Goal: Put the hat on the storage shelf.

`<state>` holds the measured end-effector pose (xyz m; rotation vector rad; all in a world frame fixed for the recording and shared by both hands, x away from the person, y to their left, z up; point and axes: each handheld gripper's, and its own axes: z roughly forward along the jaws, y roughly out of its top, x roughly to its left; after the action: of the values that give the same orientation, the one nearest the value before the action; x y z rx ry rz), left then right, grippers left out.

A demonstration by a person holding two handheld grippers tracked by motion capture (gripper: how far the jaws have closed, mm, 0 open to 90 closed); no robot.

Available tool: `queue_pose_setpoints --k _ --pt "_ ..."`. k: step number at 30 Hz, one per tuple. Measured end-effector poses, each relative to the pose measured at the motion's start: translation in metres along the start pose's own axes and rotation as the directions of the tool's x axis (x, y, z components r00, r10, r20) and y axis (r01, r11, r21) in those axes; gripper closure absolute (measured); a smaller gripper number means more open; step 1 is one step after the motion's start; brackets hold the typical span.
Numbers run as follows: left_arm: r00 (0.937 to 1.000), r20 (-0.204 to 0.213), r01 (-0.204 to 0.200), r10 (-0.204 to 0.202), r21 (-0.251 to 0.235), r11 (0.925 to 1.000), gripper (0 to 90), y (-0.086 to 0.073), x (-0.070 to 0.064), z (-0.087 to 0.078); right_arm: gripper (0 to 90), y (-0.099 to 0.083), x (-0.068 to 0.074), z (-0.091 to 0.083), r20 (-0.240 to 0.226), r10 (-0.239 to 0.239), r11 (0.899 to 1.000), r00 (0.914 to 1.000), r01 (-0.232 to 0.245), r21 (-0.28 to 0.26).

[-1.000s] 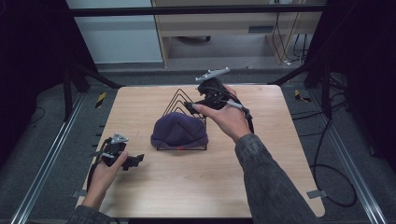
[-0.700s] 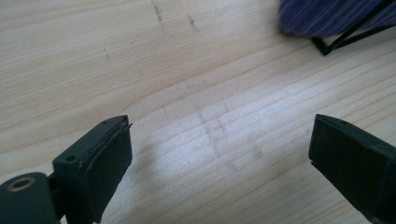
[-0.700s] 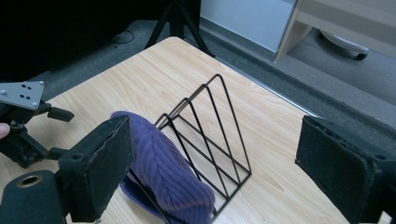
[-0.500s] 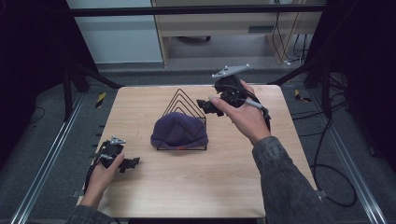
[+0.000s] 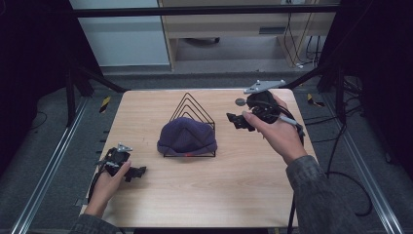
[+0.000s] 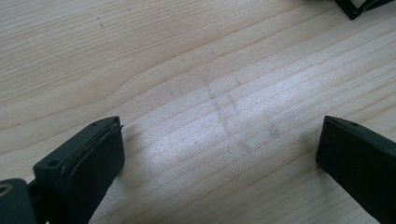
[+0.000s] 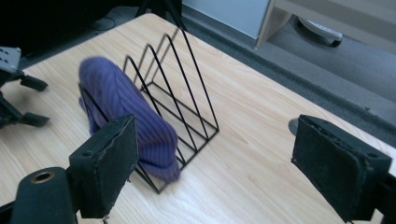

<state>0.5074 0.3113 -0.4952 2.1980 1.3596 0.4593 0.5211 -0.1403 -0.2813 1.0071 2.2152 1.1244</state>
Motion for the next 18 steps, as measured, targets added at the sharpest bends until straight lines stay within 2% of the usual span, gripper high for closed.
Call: queue_pose_setpoints --k 3,9,13,18 --pt "1.0 0.003 0.0 0.0 -0.003 1.0 0.0 0.0 0.0 0.0 15.0 -0.012 -0.005 -0.003 0.011 0.01 1.0 0.9999 -0.01 0.001" --pt "1.0 0.003 -0.002 0.002 -0.006 1.0 0.0 -0.001 0.0 0.0 16.5 -0.057 -0.02 -0.007 0.051 0.05 0.999 0.9975 -0.05 0.011" --pt "1.0 0.001 0.001 -0.001 -0.014 0.9999 0.0 -0.001 -0.001 0.0 17.0 -0.096 -0.028 0.0 0.061 0.103 0.993 0.9928 -0.106 0.047" --pt "1.0 0.002 -0.002 0.002 -0.014 0.9999 0.0 -0.002 -0.001 0.0 17.2 -0.131 -0.031 0.013 0.066 0.138 0.986 0.9882 -0.144 0.088"
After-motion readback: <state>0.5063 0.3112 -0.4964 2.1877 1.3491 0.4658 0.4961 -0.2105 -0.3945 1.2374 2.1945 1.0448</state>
